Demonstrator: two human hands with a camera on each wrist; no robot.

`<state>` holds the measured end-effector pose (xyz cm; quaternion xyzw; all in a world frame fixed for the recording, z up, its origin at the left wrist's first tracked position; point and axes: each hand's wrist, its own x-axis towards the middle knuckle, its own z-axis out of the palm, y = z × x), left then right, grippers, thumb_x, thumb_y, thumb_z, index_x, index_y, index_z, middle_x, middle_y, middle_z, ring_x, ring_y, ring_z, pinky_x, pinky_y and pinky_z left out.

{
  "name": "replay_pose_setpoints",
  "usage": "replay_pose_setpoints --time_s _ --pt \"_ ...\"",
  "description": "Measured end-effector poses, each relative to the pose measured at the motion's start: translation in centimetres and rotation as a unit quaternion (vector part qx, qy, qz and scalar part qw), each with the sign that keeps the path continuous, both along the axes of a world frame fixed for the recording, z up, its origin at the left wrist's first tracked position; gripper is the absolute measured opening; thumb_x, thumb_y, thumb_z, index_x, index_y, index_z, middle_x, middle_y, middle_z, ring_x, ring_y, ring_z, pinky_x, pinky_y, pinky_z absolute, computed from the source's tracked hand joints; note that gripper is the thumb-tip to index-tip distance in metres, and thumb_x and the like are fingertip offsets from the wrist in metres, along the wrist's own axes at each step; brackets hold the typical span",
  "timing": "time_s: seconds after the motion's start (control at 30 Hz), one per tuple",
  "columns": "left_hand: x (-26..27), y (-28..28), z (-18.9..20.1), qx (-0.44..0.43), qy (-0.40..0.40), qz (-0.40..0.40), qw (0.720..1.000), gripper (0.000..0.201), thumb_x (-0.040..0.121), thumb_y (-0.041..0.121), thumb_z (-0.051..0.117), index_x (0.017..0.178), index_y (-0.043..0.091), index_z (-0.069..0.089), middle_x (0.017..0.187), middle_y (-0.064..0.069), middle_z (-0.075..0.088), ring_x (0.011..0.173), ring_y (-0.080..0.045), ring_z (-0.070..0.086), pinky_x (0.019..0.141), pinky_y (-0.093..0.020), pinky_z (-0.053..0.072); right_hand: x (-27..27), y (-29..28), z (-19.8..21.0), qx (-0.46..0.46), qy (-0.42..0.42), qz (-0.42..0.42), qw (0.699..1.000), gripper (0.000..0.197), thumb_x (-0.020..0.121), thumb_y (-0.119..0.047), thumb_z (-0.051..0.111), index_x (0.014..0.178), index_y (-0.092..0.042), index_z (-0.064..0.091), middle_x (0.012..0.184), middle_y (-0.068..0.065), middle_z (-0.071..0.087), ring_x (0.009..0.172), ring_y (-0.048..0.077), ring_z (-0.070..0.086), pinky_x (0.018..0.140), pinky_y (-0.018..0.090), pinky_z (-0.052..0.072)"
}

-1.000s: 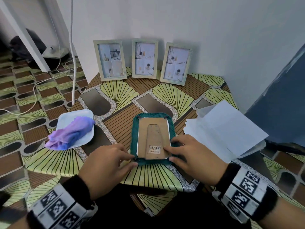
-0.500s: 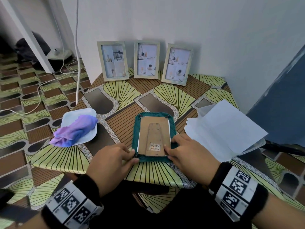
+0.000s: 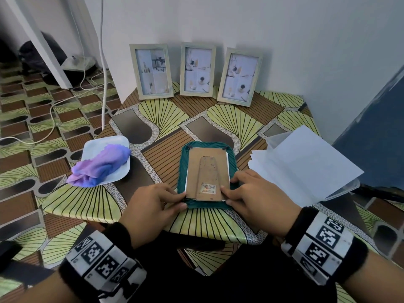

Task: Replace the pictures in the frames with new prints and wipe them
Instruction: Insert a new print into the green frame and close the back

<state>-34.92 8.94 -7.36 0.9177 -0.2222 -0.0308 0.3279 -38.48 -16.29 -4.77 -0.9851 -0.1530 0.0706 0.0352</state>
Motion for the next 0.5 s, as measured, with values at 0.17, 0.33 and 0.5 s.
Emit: replay_pose_setpoints --time_s 0.17,0.33,0.5 --pt "0.4 -0.2 0.0 0.010 0.012 -0.013 1.000 0.019 0.082 0.033 0.077 0.101 0.034 0.078 0.086 0.016 0.069 0.078 -0.002 0.061 0.075 -0.023 0.045 0.1 -0.1 0.1 -0.006 0.001 0.005 1.000 0.040 0.101 -0.047 0.038 0.136 -0.037 0.053 0.124 -0.003 0.046 0.120 0.018 0.039 0.086 0.031 0.047" --pt "0.4 -0.3 0.6 0.084 -0.019 -0.042 0.995 0.021 0.087 0.039 0.069 0.108 0.039 0.074 0.091 0.016 0.067 0.085 -0.009 0.062 0.078 -0.034 0.049 0.2 -0.5 -0.2 0.030 0.008 0.004 1.000 0.040 0.099 -0.043 0.047 0.137 -0.034 0.055 0.127 -0.003 0.048 0.122 0.018 0.040 0.097 0.031 0.042" --pt "1.4 -0.5 1.5 0.079 -0.031 -0.069 0.994 0.020 0.085 0.049 0.068 0.098 0.038 0.078 0.084 0.016 0.062 0.073 -0.001 0.056 0.070 -0.029 0.047 -0.3 -1.2 -0.1 0.106 -0.026 -0.066 0.992 0.029 0.089 -0.043 0.063 0.110 -0.026 0.072 0.114 -0.008 0.055 0.110 0.012 0.045 0.090 0.029 0.043"
